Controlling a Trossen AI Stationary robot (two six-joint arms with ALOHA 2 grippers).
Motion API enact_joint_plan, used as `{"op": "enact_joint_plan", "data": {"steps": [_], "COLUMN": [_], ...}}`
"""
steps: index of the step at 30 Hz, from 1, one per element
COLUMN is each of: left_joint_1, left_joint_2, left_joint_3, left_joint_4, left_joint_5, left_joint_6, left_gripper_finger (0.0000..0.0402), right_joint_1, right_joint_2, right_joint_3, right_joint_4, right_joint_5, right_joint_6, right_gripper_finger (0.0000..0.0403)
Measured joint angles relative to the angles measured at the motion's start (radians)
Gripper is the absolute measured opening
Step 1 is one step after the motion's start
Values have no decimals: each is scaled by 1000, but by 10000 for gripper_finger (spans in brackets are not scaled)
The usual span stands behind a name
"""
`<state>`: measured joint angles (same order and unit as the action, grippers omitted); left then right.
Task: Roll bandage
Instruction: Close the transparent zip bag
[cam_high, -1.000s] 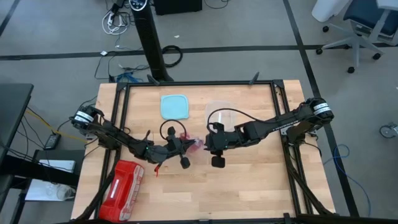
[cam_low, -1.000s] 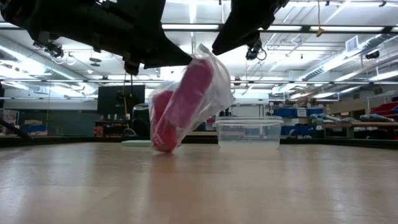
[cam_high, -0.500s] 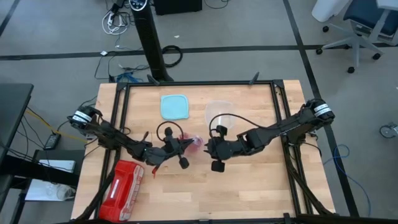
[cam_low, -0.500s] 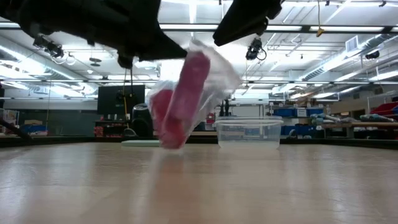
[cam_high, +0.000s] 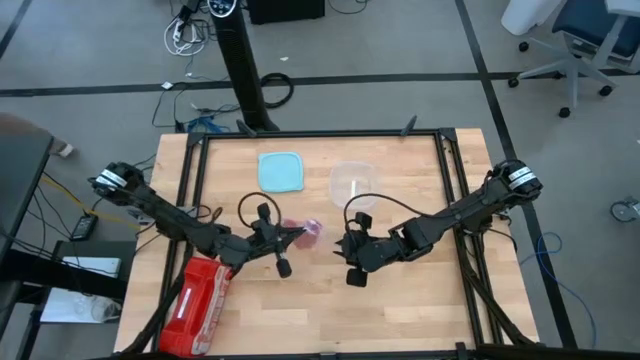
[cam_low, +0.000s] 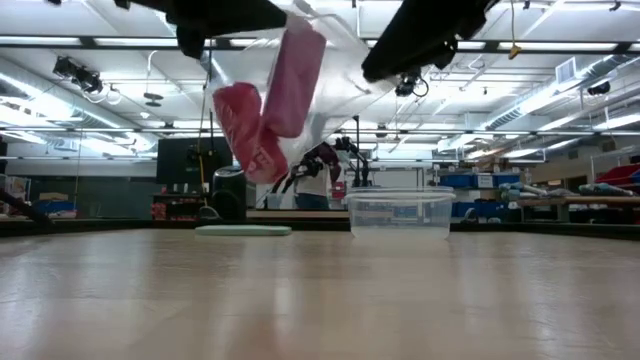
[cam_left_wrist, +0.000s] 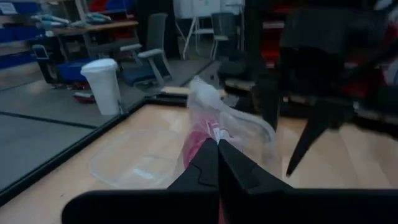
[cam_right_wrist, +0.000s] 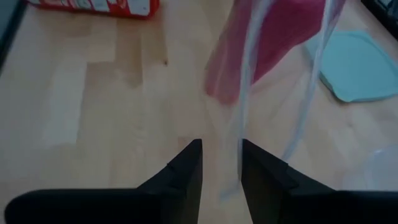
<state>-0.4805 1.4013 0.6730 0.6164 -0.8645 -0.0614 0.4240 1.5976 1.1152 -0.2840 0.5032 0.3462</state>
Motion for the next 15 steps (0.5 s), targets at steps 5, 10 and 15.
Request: {"op": "enact_joint_plan", "data": {"steps": [5,10,15], "left_joint_1": [2,-5,-60], "left_joint_2": [-19,-20,-19], "left_joint_3": [128,246,235], "left_joint_4": [-239,-400,-439], "left_joint_5": [68,104,103], "left_joint_6": [-22,-64,-108], "left_gripper_finger": [0,0,0], "right_joint_1": [-8,-40,-46], "right_joint_2": [-55,-137,-153], "right_joint_3": [0,0,0], "right_joint_4": [-12,-9,-9], "right_joint_5": [-1,-27,-86], "right_joint_6": [-17,-13,42], "right_gripper_finger": [100,100,99]}}
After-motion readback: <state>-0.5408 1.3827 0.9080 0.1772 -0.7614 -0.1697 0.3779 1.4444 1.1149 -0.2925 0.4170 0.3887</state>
